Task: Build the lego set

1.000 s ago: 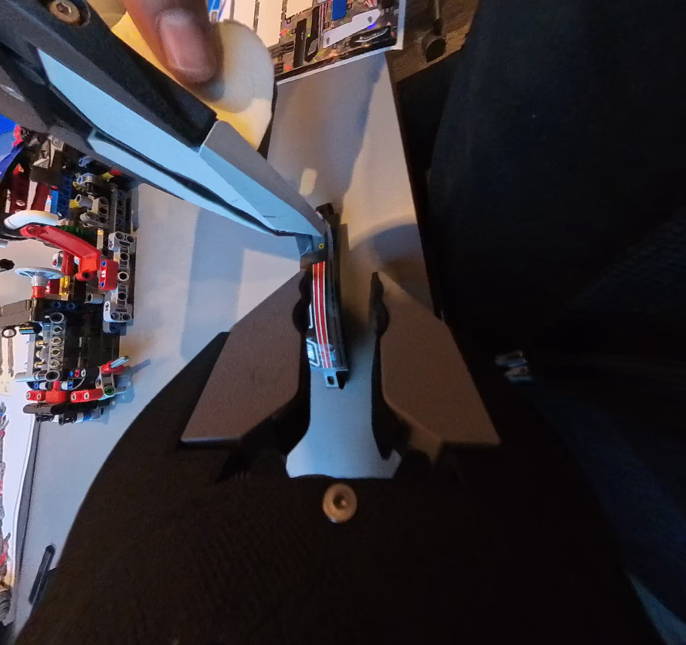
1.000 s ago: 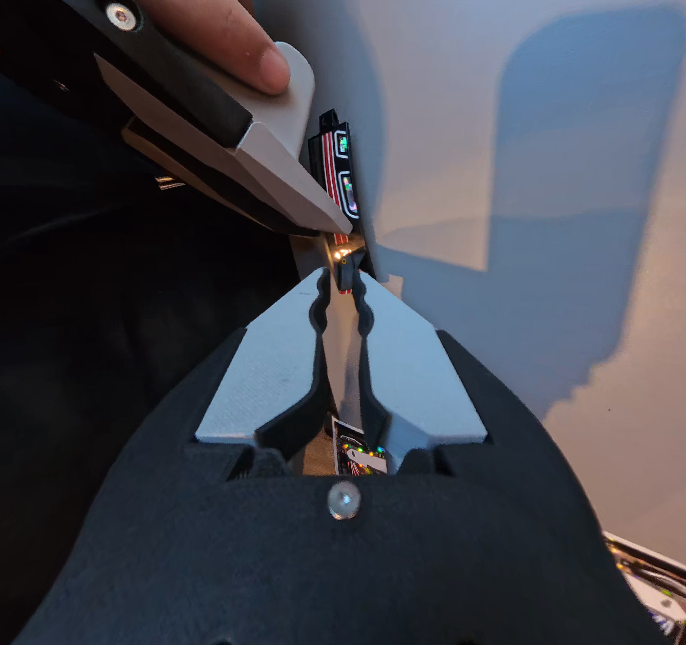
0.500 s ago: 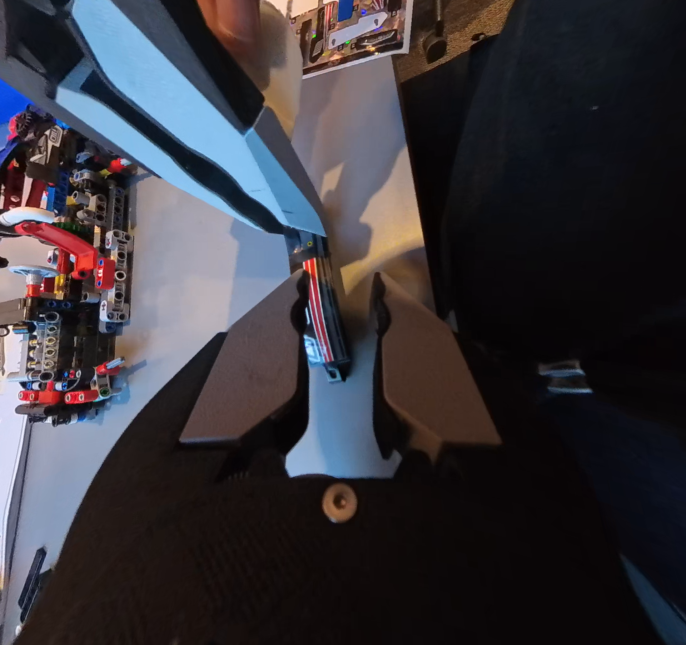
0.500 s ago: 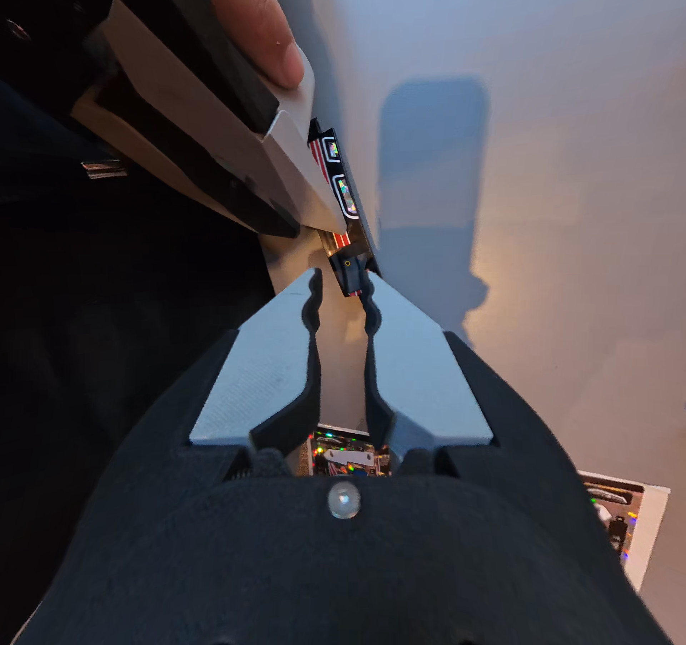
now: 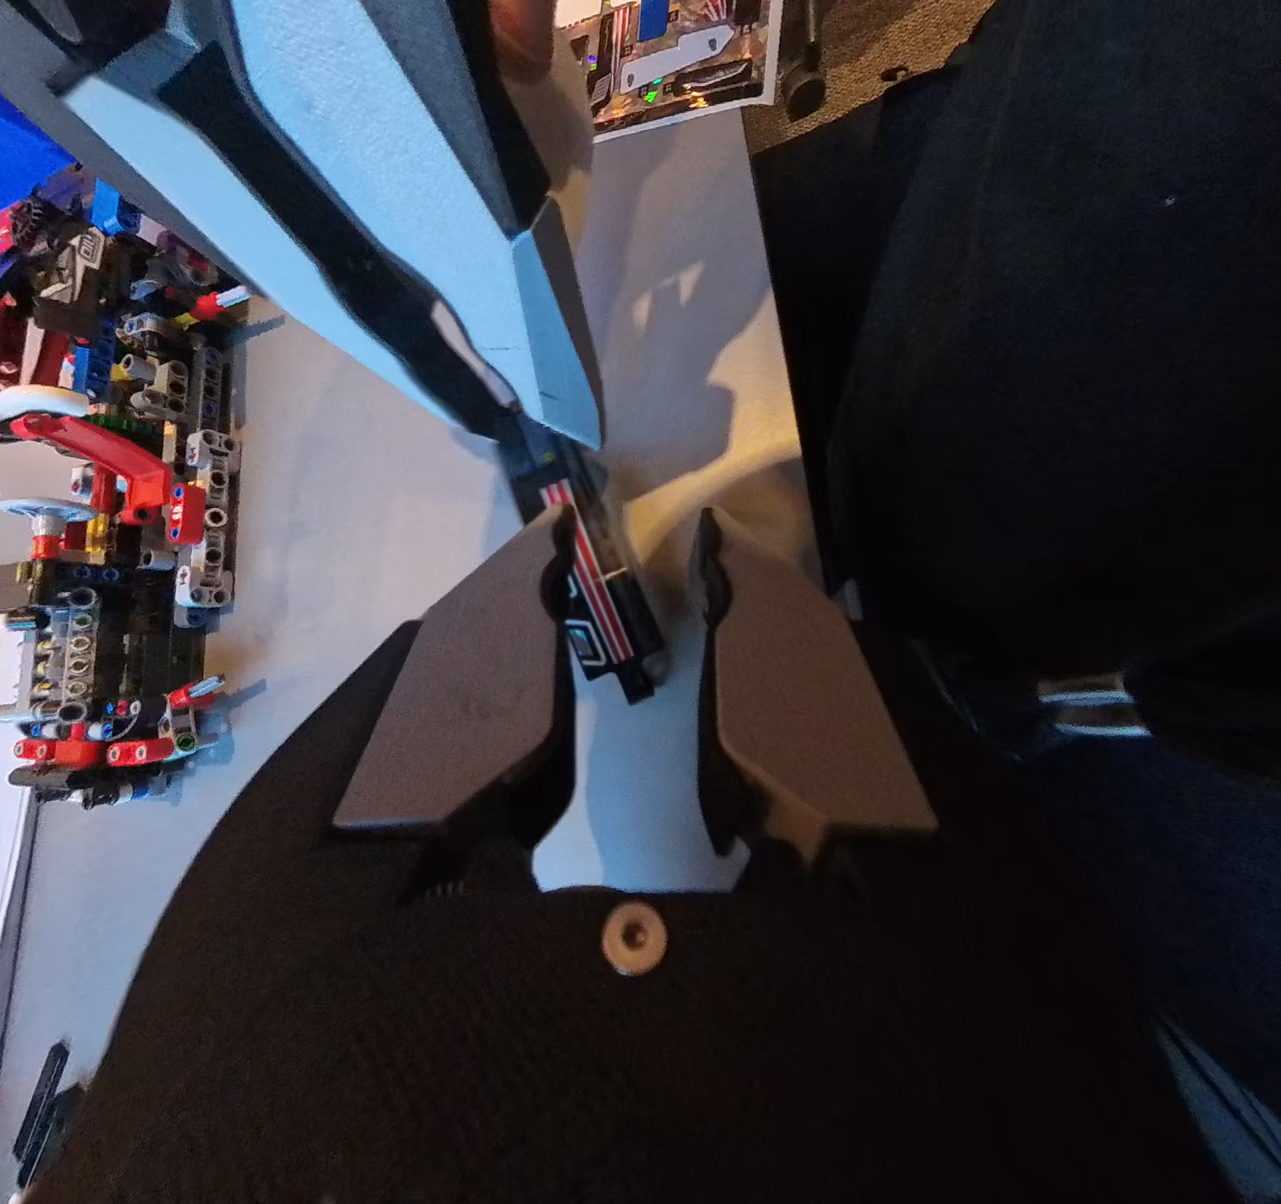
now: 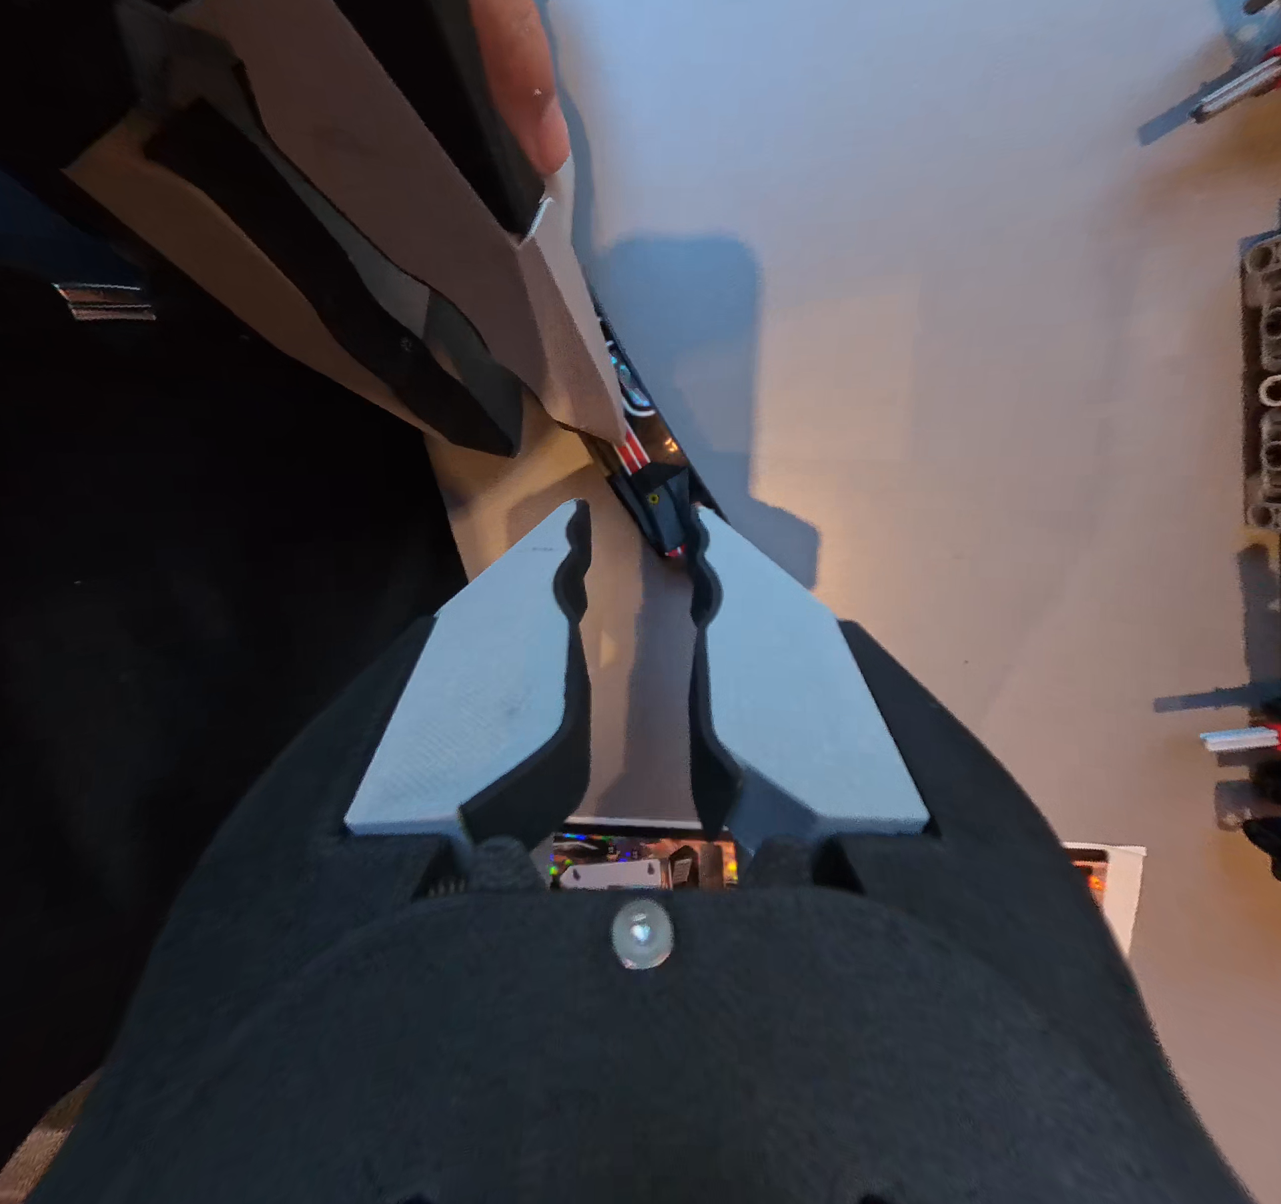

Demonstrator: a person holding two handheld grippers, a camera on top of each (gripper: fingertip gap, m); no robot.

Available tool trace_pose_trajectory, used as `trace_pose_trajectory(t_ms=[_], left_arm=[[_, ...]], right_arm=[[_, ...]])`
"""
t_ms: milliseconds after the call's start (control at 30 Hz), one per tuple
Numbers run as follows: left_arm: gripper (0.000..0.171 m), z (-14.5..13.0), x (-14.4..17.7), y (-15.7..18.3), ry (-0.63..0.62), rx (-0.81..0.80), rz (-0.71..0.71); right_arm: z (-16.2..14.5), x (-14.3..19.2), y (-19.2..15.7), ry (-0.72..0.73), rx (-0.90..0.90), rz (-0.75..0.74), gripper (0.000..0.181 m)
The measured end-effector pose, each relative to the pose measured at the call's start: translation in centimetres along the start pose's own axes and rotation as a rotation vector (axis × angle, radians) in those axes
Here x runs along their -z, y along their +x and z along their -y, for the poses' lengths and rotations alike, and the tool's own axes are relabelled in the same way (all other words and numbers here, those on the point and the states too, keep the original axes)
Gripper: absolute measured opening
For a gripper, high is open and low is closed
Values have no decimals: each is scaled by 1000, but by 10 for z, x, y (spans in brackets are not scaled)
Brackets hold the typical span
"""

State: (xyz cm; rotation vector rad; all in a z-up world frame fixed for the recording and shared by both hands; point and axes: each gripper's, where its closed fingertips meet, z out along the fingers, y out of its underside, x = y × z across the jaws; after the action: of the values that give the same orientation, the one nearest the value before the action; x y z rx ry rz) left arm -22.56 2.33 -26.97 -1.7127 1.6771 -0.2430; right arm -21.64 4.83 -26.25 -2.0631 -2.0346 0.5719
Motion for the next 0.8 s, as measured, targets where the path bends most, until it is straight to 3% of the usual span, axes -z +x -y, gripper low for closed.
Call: trace_pose_trajectory(t_ms=[33, 67, 200, 300, 400, 500, 567, 633, 800], left_arm=[[8, -2, -1, 8, -10, -3, -56], [0, -2, -3, 11, -7, 8, -72], [7, -3, -2, 4, -28, 0, -46], [49, 3, 1, 5, 0, 120, -122], [41, 22, 15, 3, 126, 256, -186], [36, 29, 28, -32, 234, 465, -112], [38, 11, 22, -56, 176, 613, -85], [40, 3, 10, -53, 125, 717, -213], [25, 4, -13, -47, 97, 795, -370]], right_arm=[[2, 2, 2, 17, 3, -17, 30], [4, 4, 3, 34, 5, -25, 40], [3, 3, 4, 54, -28, 13, 36], [1, 2, 8, 41, -25, 8, 38], [4, 4, 10, 52, -19, 7, 38], [4, 2, 11, 58, -22, 14, 38], [4, 1, 11, 65, -20, 16, 38], [4, 1, 11, 76, -21, 16, 37], [5, 0, 13, 106, -15, 17, 38]])
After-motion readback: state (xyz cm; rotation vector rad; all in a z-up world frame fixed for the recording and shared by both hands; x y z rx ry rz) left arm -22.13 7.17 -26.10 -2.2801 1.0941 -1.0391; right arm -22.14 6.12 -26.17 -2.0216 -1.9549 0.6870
